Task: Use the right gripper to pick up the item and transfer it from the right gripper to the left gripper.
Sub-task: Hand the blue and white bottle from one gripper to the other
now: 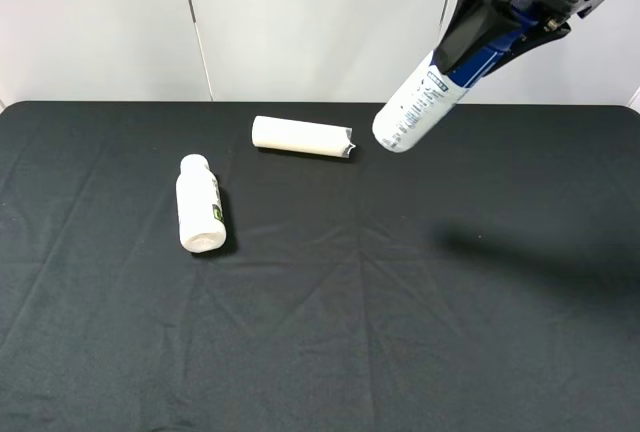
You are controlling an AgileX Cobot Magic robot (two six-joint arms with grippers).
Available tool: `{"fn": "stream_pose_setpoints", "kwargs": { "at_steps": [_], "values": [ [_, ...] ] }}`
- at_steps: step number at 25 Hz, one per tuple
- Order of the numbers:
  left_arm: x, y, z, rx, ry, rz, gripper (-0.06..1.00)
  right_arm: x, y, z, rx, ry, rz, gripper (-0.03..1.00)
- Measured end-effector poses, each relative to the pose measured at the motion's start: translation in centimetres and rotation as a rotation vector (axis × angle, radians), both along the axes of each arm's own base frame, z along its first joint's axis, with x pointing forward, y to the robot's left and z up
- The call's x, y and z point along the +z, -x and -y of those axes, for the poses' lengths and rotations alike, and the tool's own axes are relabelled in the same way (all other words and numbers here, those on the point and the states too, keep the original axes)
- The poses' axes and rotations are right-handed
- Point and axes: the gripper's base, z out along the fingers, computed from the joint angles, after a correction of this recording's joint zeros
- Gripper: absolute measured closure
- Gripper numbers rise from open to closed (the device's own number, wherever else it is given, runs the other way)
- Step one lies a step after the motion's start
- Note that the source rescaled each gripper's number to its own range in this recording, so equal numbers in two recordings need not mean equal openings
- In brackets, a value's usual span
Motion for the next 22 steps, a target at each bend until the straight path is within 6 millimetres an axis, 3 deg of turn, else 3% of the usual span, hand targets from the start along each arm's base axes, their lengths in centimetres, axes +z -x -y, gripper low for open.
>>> {"fn": "stream_pose_setpoints", "kwargs": {
  "at_steps": [22],
  "values": [
    [0.0,0.0,0.0,0.000,0.000,0.000,-0.04,0.9,0.6,-1.2,0.202,-0.110,0.086,0.96]
  ]
}}
